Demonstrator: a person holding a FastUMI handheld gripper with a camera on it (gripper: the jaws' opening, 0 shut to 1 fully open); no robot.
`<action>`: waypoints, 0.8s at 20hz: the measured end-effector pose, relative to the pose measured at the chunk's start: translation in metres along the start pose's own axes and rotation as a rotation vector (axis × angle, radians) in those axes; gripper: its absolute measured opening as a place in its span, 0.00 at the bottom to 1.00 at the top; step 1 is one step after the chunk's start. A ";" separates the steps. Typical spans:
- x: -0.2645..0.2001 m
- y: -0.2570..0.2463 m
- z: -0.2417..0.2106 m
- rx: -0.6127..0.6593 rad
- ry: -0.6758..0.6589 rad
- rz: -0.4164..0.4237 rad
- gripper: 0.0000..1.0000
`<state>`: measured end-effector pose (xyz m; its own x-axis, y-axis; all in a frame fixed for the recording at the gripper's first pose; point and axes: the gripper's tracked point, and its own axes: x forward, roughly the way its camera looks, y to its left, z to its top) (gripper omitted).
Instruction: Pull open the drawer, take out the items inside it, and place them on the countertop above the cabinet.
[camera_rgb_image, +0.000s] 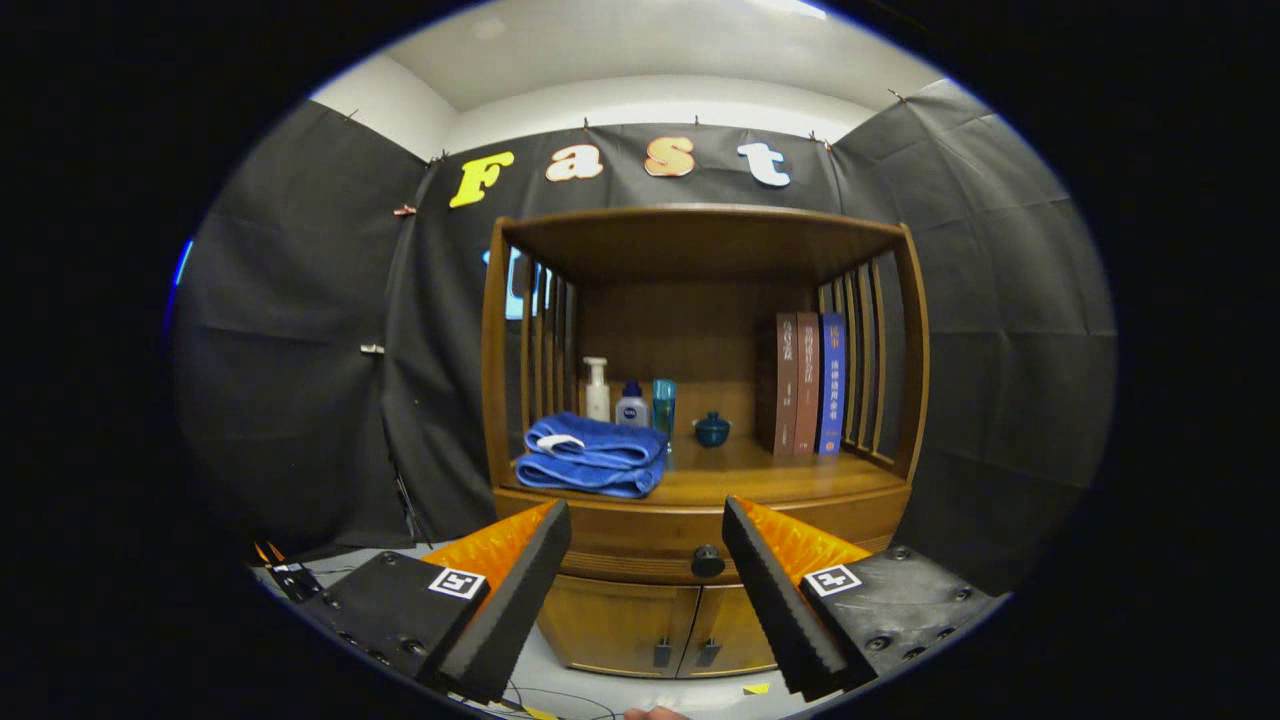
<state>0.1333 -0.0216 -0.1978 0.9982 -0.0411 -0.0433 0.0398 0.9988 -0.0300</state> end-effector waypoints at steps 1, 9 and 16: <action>0.010 -0.005 -0.015 -0.009 0.011 -0.011 1.00; 0.094 -0.048 -0.107 0.044 0.128 -0.110 1.00; 0.144 -0.062 -0.160 0.027 0.200 -0.133 0.90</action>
<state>0.2677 -0.0943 -0.3616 0.9556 -0.1745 -0.2374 0.1743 0.9844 -0.0221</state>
